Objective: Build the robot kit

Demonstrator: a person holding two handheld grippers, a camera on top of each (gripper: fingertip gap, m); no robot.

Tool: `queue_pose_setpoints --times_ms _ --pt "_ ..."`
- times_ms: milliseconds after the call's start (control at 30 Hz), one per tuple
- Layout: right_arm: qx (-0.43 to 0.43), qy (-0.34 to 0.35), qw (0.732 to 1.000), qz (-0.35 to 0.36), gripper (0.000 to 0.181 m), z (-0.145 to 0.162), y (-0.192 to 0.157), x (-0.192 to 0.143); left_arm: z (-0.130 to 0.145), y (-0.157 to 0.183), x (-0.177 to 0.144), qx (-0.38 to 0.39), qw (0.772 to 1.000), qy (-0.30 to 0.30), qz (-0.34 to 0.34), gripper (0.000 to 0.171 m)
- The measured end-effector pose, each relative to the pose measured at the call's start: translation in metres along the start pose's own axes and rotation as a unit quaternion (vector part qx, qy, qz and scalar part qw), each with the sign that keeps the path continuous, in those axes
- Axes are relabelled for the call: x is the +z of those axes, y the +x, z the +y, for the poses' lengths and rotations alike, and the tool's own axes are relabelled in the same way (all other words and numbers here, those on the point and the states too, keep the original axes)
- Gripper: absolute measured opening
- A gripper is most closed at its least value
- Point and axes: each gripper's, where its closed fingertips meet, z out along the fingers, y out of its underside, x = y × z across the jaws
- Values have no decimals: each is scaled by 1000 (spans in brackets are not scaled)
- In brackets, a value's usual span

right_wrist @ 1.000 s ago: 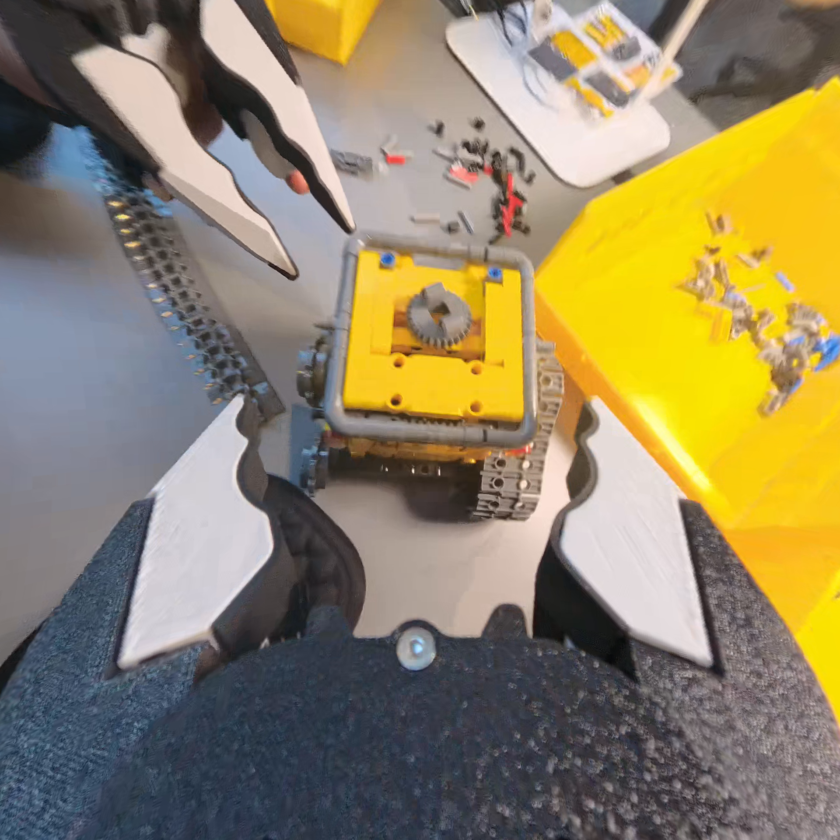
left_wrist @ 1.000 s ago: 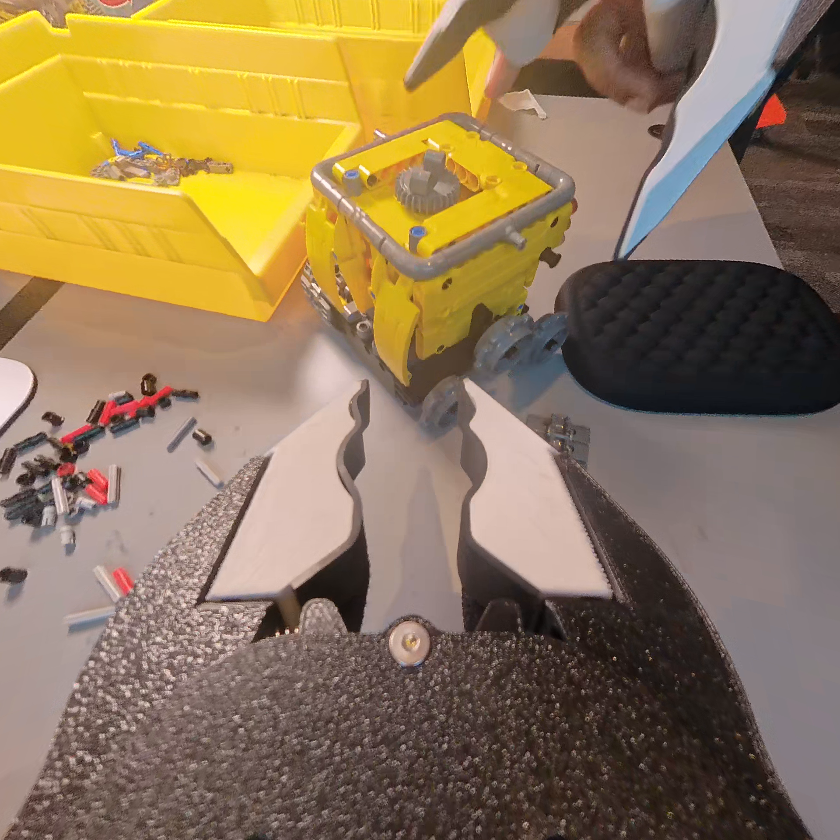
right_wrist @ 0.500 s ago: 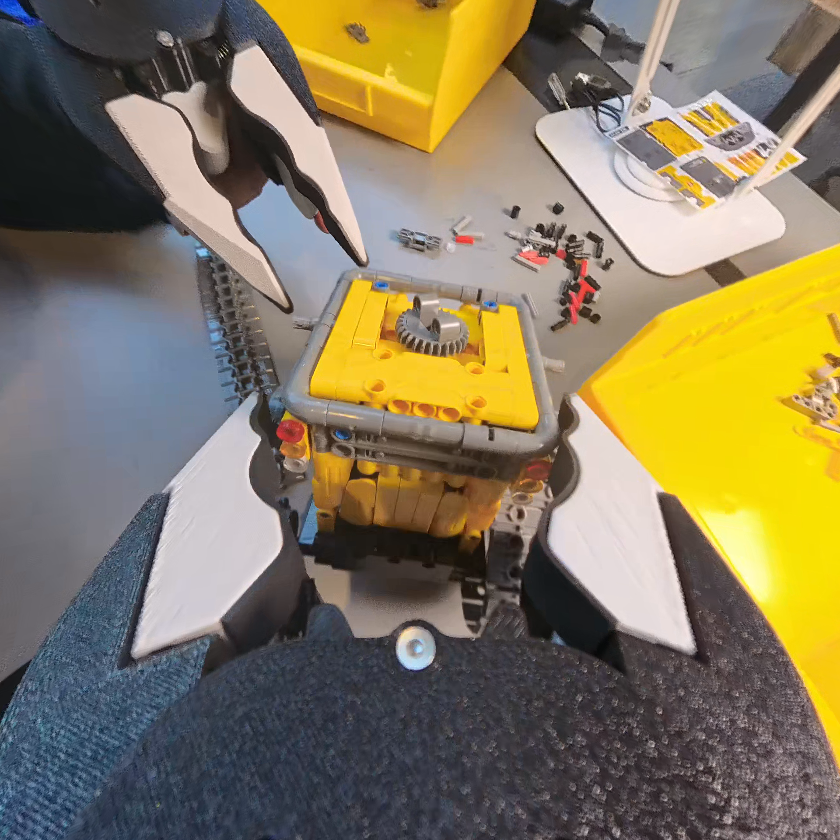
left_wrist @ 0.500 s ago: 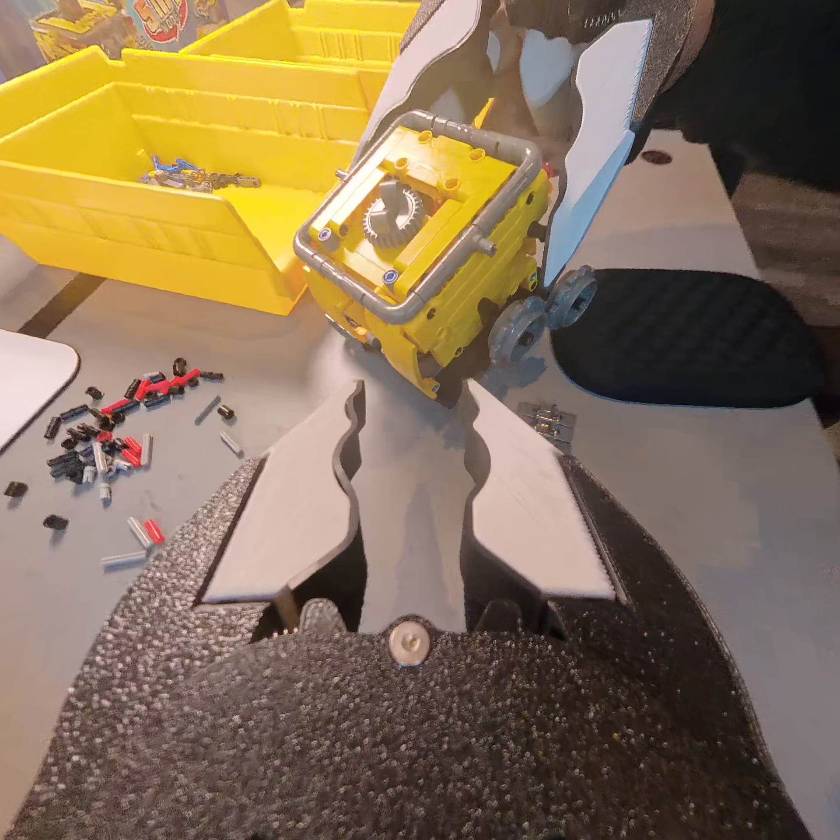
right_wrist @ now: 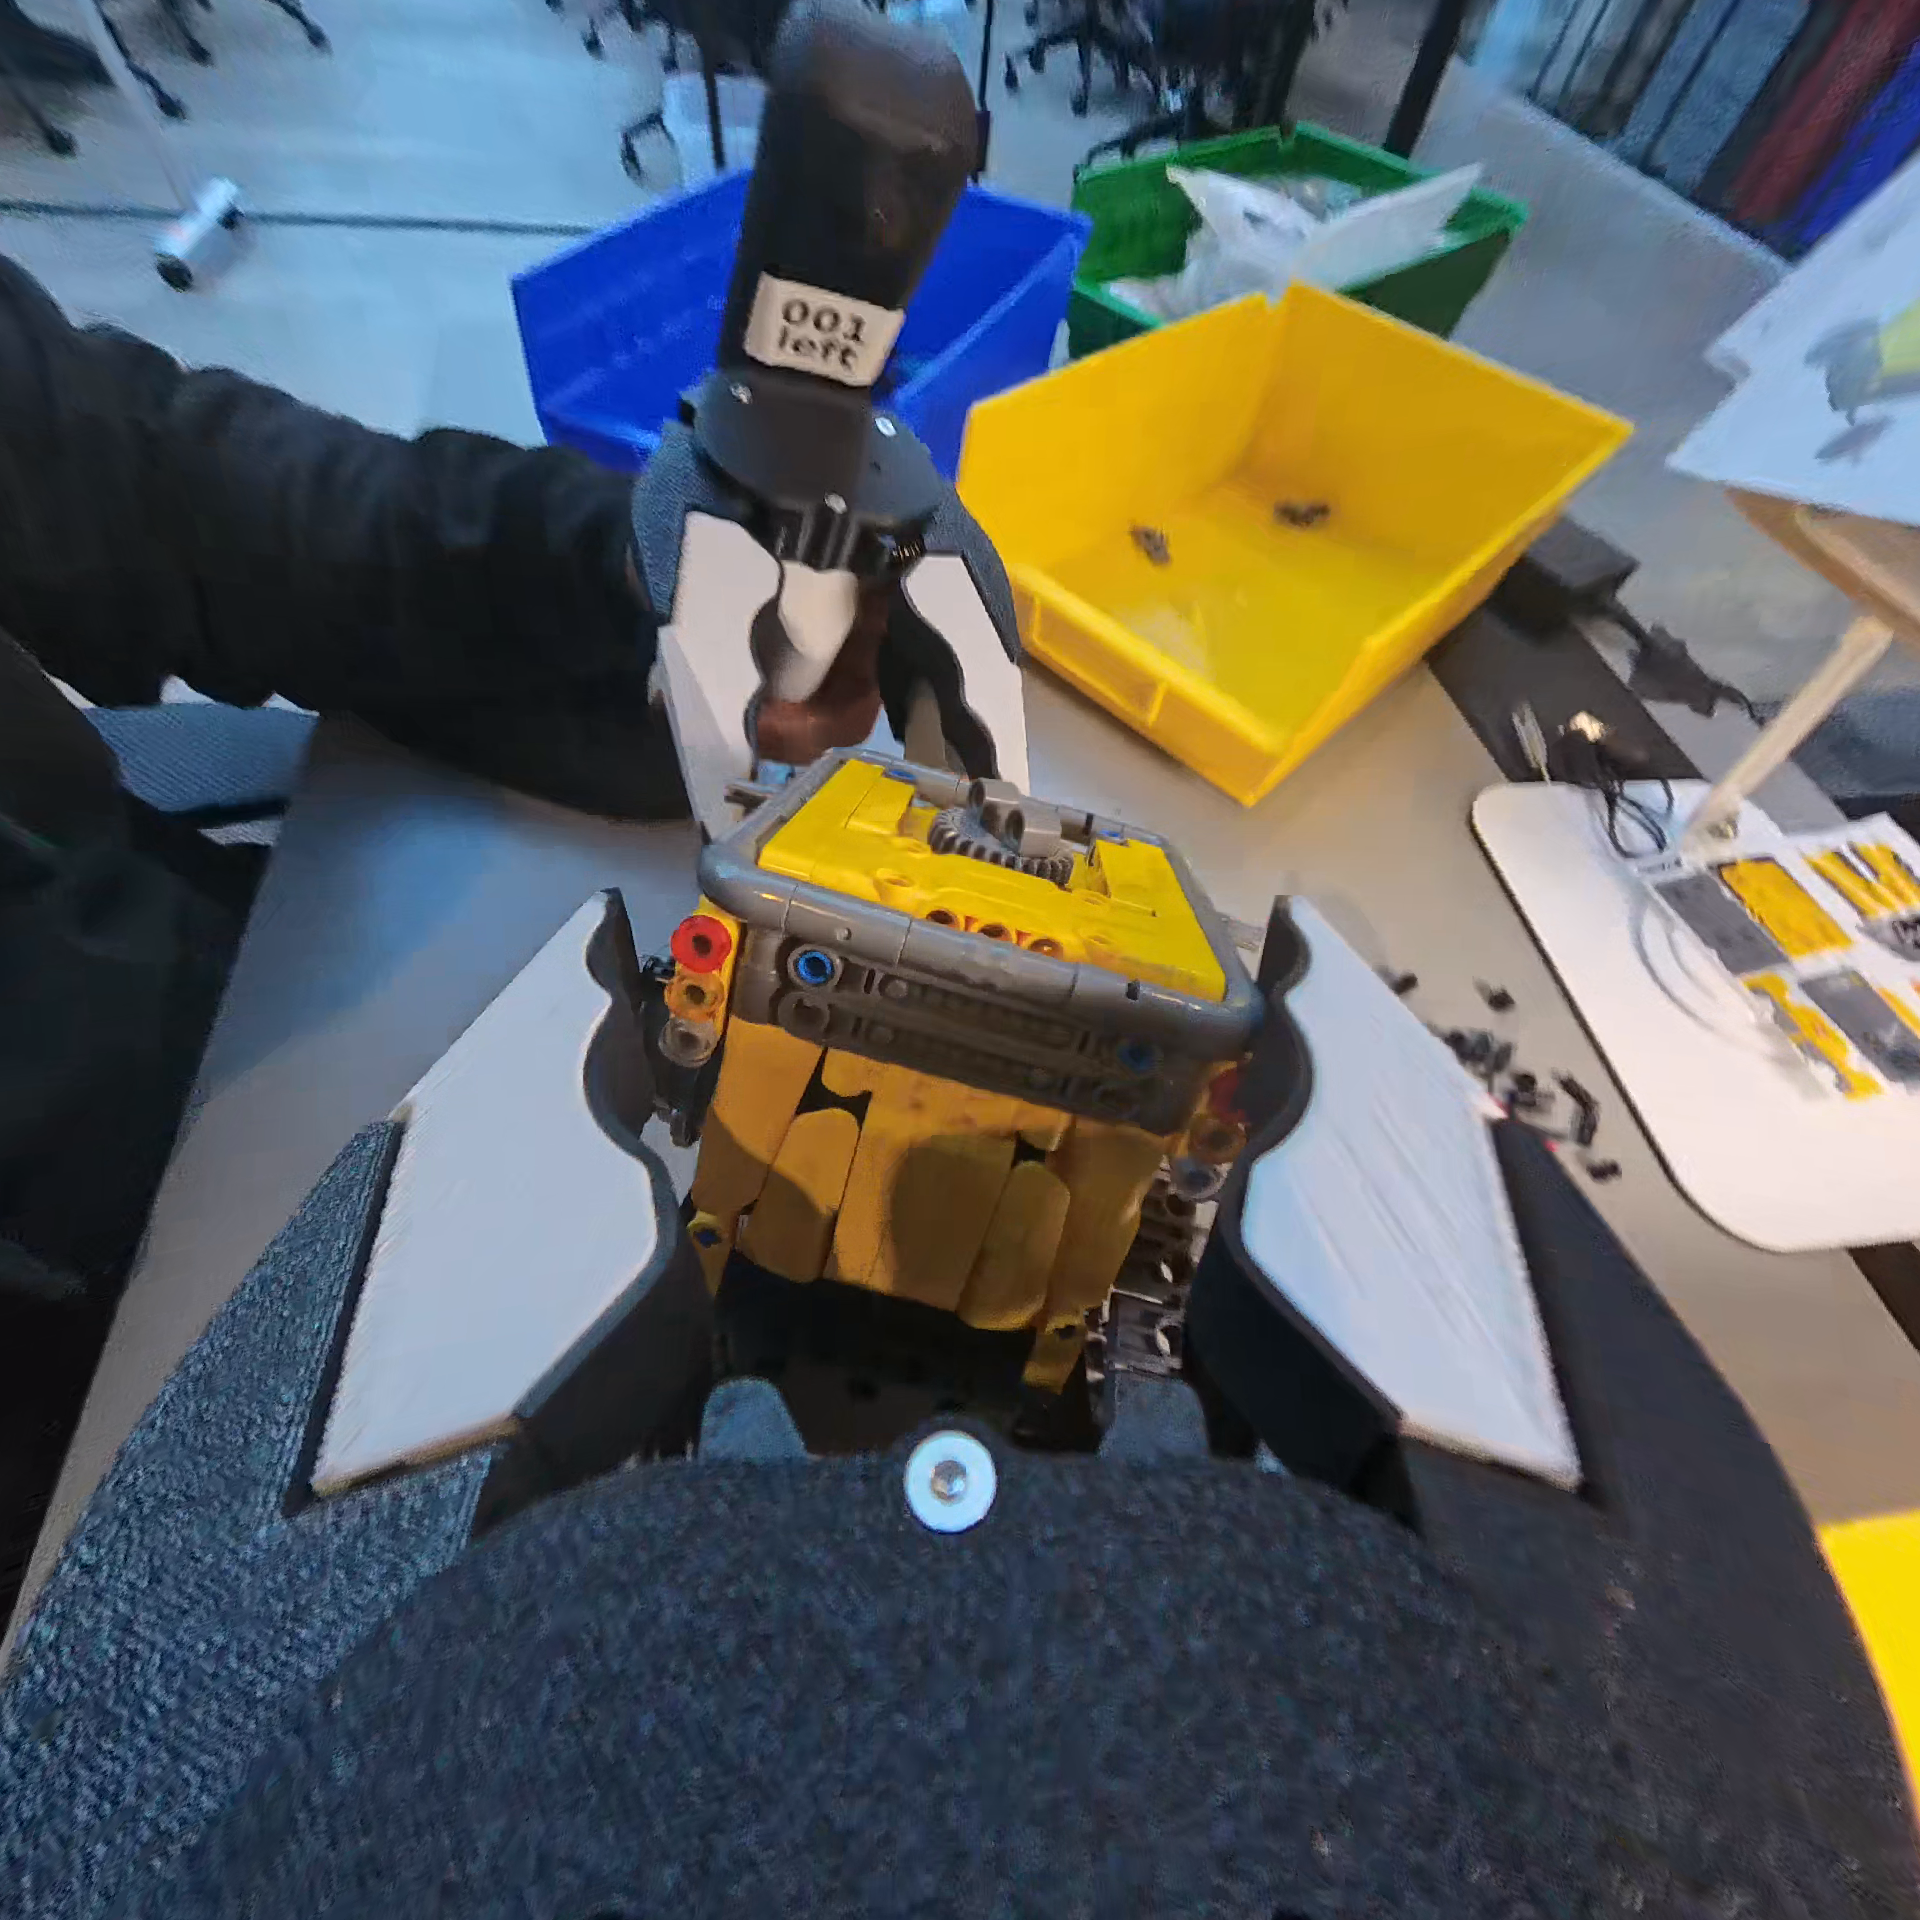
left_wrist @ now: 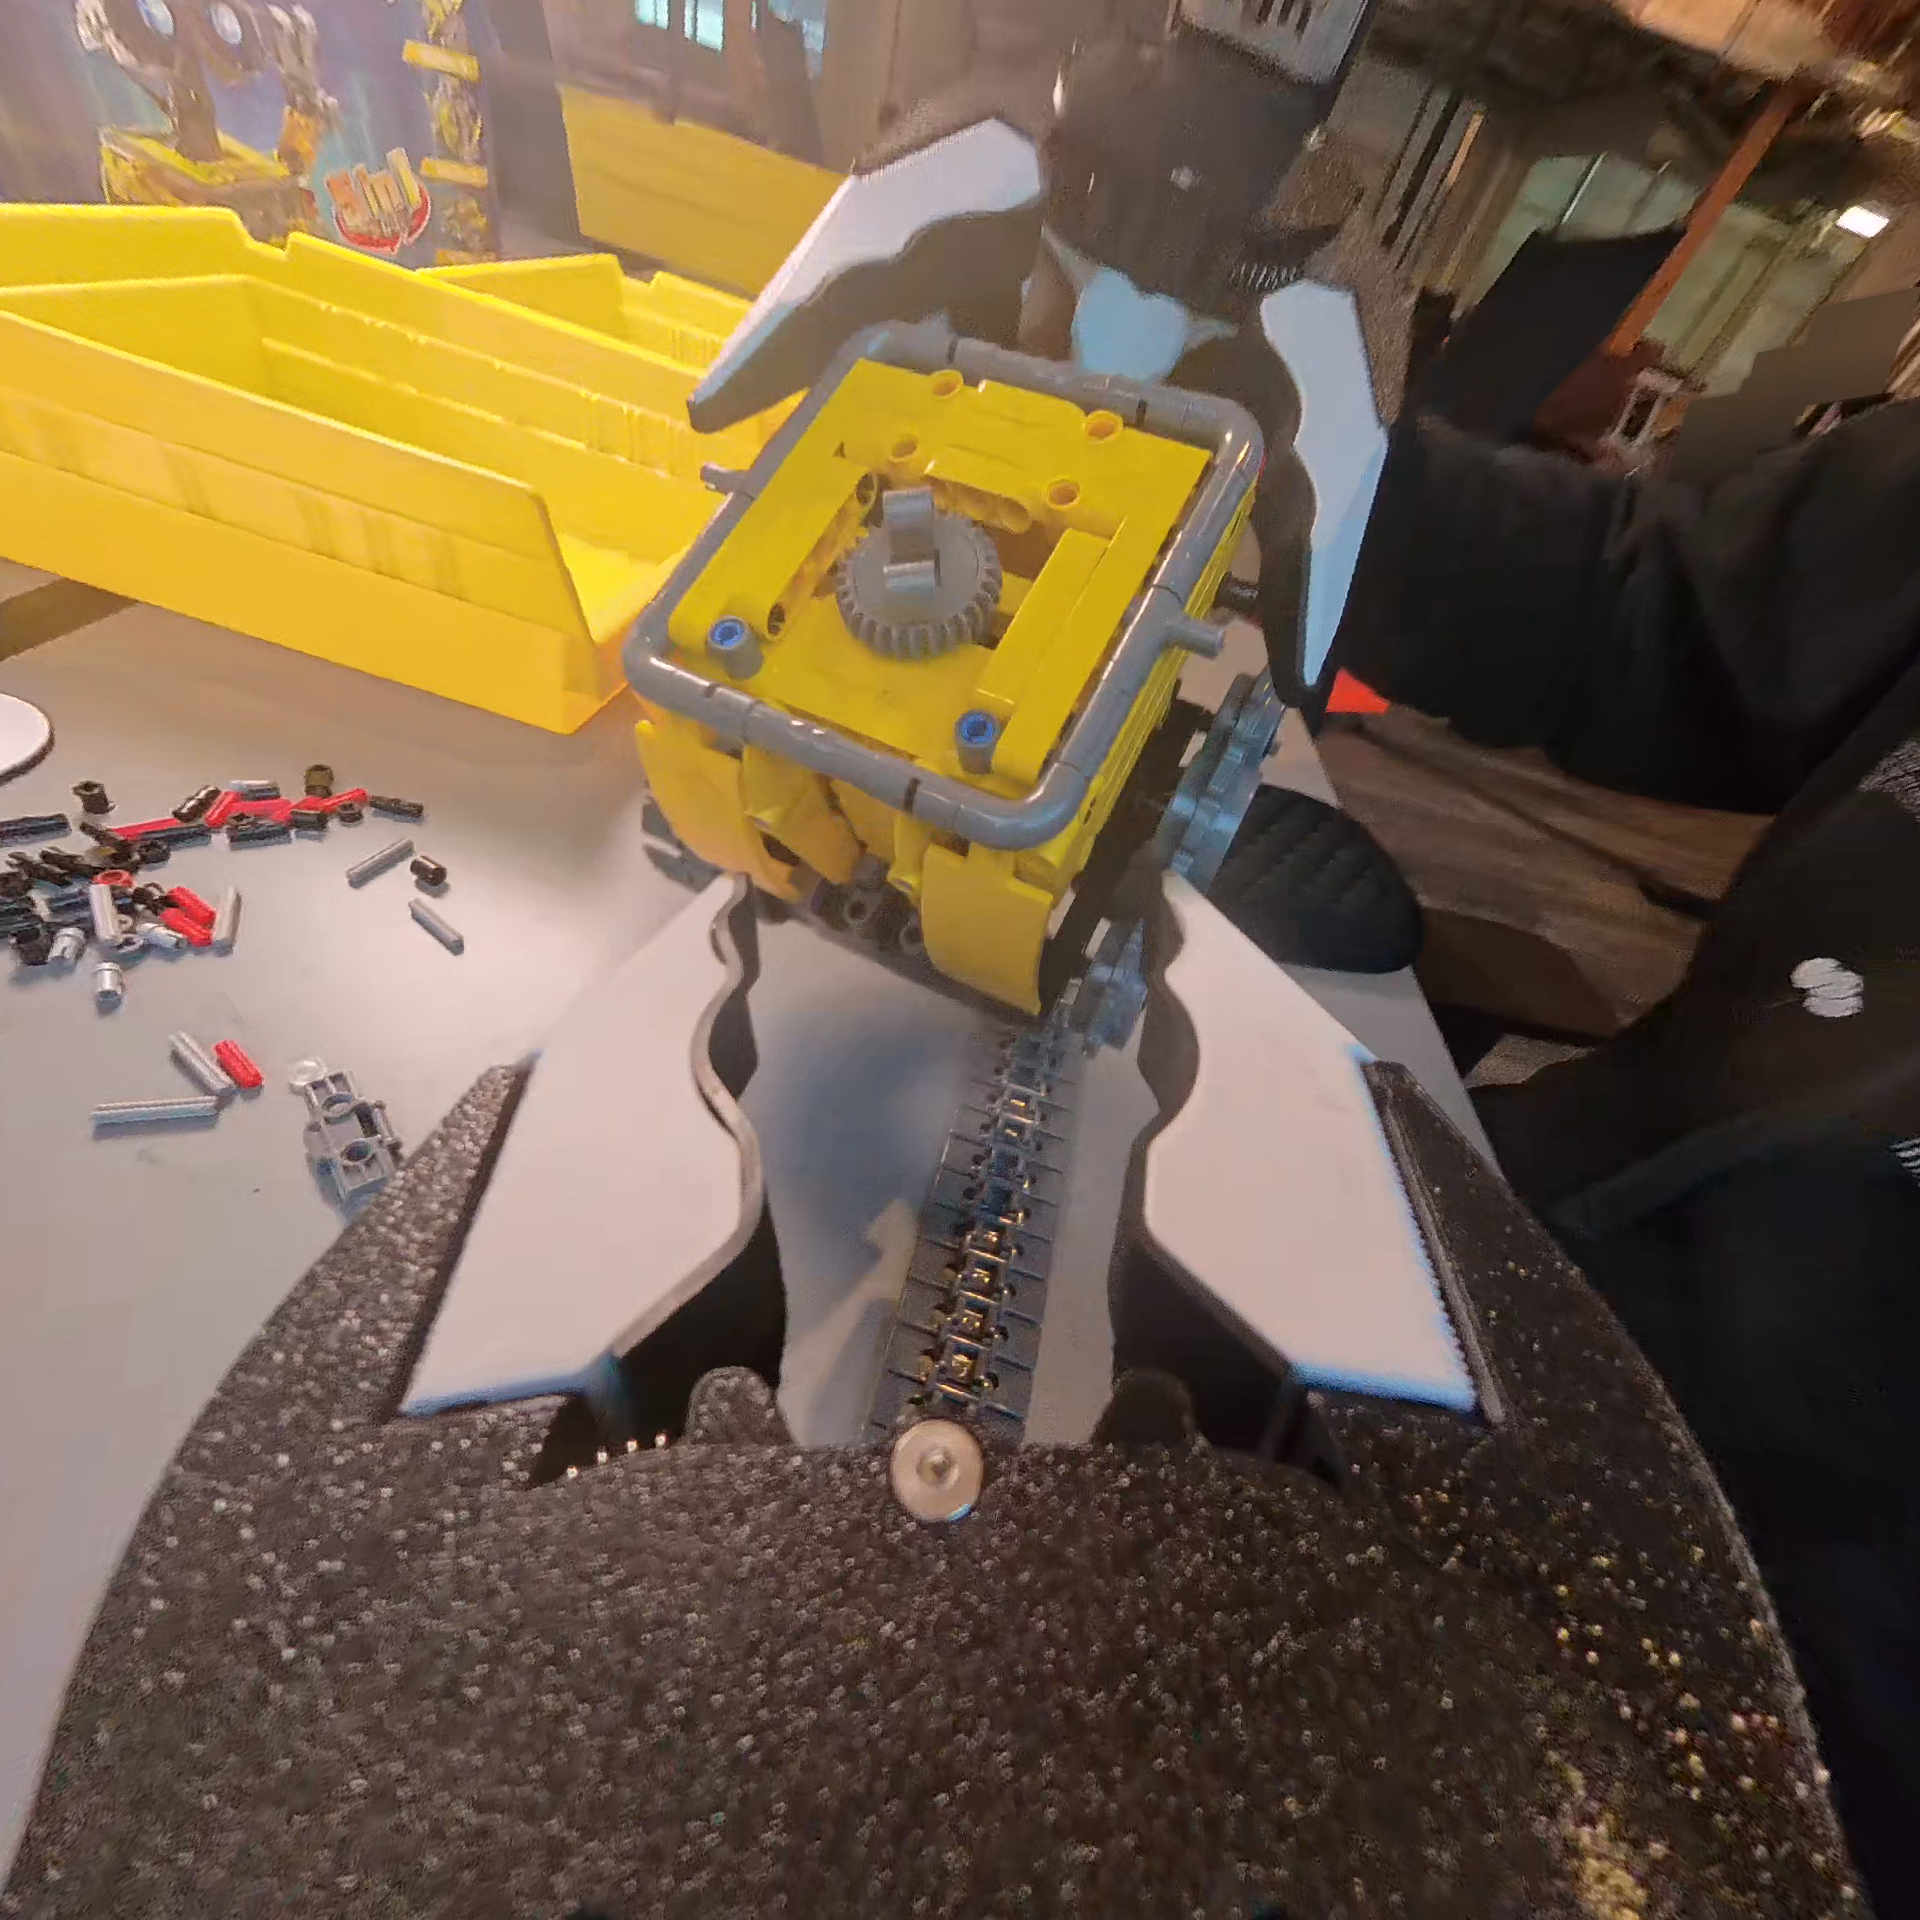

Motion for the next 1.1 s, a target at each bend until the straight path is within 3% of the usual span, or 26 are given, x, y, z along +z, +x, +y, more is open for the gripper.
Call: queue_pose_setpoints --times_ms 100,233,333,467,700,1100 --pt "-20 28 999 -5 118 -8 -3 17 -9 8 -18 19 999 31 14 36" --pt "-19 32 999 -31 118 -3 -5 36 1 2 -34 60 997 -8 -41 36" --pt "-37 -3 999 -33 118 12 -8 50 6 2 -46 88 993 -19 -74 35" --pt "-37 -18 998 -46 119 30 -9 61 20 -2 -47 109 987 -51 -103 35" --pt "-48 -39 998 -23 119 54 -4 50 27 -4 -27 148 979 -76 -115 35" --pt "-48 -36 998 -7 118 67 0 28 23 -2 -1 183 972 -85 -122 35"
